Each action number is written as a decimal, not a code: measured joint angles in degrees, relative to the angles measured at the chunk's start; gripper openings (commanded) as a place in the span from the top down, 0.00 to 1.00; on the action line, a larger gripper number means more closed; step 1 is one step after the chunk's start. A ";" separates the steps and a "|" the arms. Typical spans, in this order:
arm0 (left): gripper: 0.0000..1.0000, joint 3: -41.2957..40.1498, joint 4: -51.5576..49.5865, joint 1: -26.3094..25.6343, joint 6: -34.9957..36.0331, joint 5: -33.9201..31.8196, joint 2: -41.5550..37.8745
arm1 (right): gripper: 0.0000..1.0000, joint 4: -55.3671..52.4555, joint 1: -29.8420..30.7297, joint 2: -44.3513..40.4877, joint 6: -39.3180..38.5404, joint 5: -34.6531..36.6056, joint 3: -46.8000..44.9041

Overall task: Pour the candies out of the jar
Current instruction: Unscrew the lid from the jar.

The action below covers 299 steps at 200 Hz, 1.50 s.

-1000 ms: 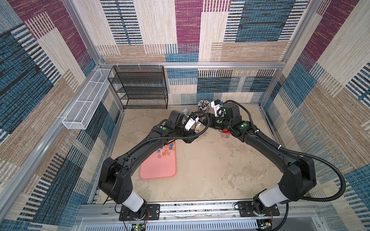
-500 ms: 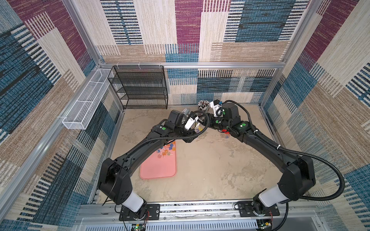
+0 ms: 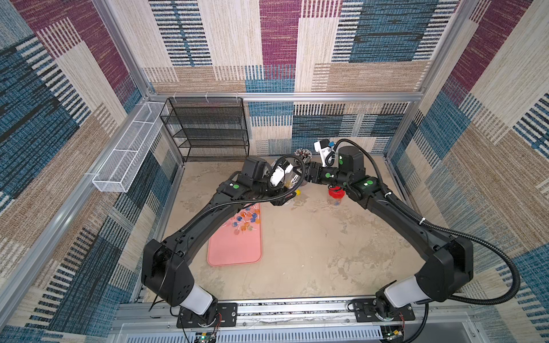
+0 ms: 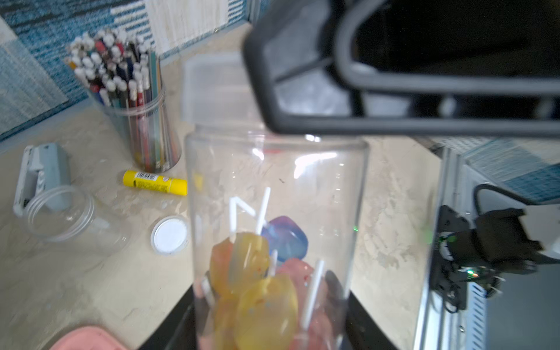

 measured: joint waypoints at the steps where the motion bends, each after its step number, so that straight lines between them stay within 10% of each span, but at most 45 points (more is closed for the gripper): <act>1: 1.00 0.11 -0.02 0.09 0.00 0.35 0.00 | 0.63 0.11 -0.07 -0.04 -0.13 -0.26 0.07; 98: 1.00 4.70 -4.55 1.79 -0.63 22.80 -0.48 | 0.63 6.10 -4.48 -6.54 -8.35 -20.79 -2.71; 128: 1.00 4.87 -4.87 1.79 -0.61 22.14 -0.44 | 0.34 5.11 -4.50 -5.33 -8.33 -20.96 -1.07; 150: 1.00 4.83 -4.61 1.77 -0.44 18.23 -0.63 | 0.18 2.10 -4.68 -3.91 -6.86 -18.88 1.75; 299: 1.00 1.25 -3.78 -2.73 1.20 -13.55 -2.99 | 0.26 -4.83 2.58 0.02 4.52 8.79 3.87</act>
